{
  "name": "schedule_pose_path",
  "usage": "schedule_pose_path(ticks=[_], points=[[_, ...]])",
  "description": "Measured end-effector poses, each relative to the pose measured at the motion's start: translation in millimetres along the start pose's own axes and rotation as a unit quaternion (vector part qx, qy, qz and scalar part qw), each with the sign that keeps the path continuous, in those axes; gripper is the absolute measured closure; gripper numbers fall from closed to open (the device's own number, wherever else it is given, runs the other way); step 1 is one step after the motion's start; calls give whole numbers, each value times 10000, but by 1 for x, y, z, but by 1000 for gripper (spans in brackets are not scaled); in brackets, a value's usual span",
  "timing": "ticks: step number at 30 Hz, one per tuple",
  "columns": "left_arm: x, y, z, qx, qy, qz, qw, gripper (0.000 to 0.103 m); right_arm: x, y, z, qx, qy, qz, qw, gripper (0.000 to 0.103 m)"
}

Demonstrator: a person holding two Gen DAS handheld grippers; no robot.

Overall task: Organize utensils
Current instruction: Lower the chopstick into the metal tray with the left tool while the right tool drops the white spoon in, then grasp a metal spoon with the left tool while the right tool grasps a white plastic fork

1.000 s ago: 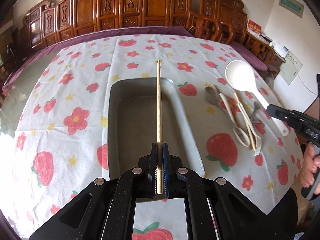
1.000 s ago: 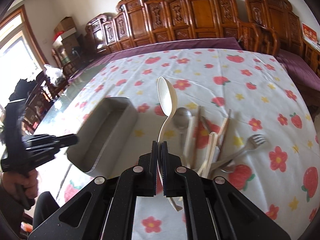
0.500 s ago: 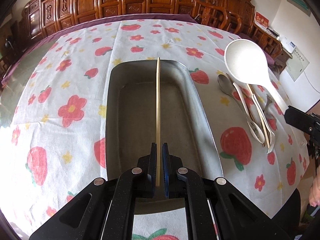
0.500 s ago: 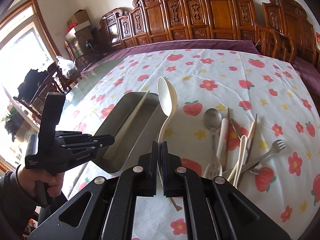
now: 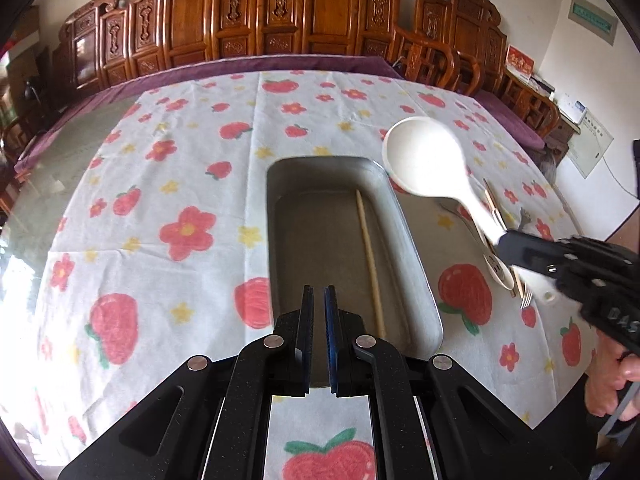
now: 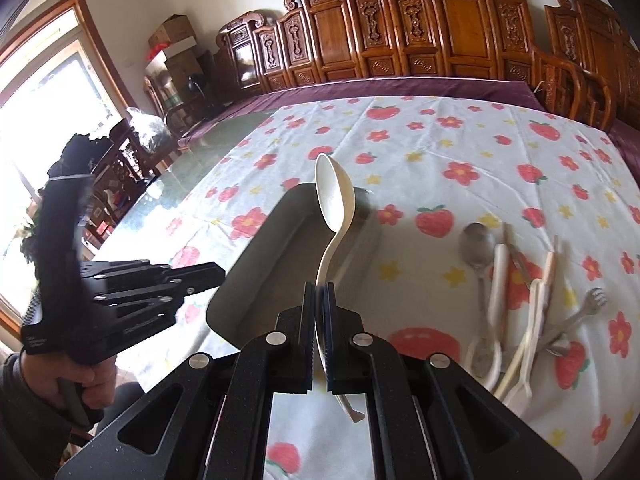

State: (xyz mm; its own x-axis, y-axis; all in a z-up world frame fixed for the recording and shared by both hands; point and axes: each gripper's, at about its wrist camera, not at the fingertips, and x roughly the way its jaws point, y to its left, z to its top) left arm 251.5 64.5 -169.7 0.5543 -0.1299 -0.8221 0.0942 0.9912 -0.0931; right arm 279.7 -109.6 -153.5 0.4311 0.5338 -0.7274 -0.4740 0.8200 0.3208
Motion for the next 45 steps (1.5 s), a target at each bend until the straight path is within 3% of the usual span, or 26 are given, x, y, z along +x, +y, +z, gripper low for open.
schedule_pose_path(ticks=[14, 23, 32, 38, 41, 45], points=[[-41, 28, 13, -61, -433, 26, 9990, 99, 86, 25, 18, 242, 477, -99, 9985, 98], [-34, 38, 33, -34, -603, 28, 9982, 99, 108, 21, 19, 135, 620, 306, 9975, 94], [-29, 29, 43, -28, -707, -66, 9975, 98, 48, 0, 18, -194, 155, 164, 9996, 94], [-28, 4, 43, 57, -730, -291, 9969, 87, -5, -39, 4, -360, -190, -476, 9980, 94], [-23, -12, 45, 145, -701, -392, 9967, 76, -24, -70, -11, -363, -248, -887, 9951, 78], [-9, -41, 51, 368, -633, -523, 9959, 73, -37, -111, -30, -192, -149, -1251, 9918, 78]])
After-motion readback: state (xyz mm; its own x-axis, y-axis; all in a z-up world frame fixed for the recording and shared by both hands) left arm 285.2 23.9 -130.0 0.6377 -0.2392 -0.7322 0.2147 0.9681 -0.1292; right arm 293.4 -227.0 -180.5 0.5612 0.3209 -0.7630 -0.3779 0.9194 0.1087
